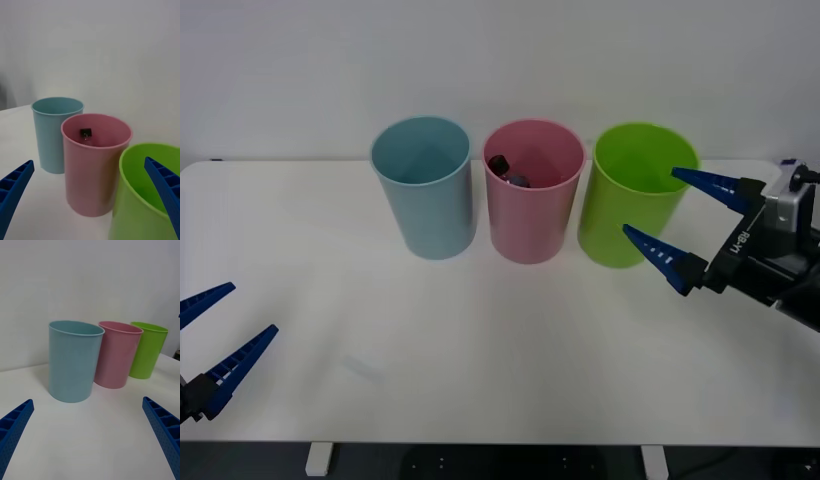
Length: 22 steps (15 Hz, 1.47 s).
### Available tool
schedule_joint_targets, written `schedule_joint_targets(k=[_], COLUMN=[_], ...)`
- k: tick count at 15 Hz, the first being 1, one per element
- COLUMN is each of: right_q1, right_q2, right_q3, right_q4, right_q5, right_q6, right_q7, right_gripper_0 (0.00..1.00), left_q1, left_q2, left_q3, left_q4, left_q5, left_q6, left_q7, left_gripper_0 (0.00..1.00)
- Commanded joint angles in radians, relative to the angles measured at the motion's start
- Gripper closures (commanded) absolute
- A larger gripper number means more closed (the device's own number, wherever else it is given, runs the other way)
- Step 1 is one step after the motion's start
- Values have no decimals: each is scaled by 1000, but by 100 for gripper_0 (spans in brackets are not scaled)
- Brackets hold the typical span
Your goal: Grasp the object on the table and drop it into the matching bin: aluminum can to the light blue bin, PET bottle to the pink bin.
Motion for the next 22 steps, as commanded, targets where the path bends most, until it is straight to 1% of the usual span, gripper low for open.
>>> schedule_joint_targets(k=[1,3,7,10,14,18,22], right_q1=[65,97,172,220,278,312,327], right_q2=[-1,4,56,99,130,176,177], right_q3=[-37,-67,-171,-228,-263,-315,-317], right_q4=[0,0,0,0,0,0,0], right_q5=[-6,-12,-9,5,5,5,5], right_q6=[-33,-87,-246,-325,-354,-381,-381], right_q7=[89,94,95,95,97,95,95], right_gripper_0=[0,0,0,0,0,0,0], left_q1=[0,0,0,0,0,0,0], left_q2=[0,0,0,0,0,0,0], left_q3=[0,0,0,0,0,0,0], left_q4=[0,0,0,0,0,0,0], left_q5=[0,0,0,0,0,0,0], left_q6=[0,0,0,0,0,0,0], left_q7=[0,0,0,0,0,0,0], left_gripper_0=[0,0,0,0,0,0,0])
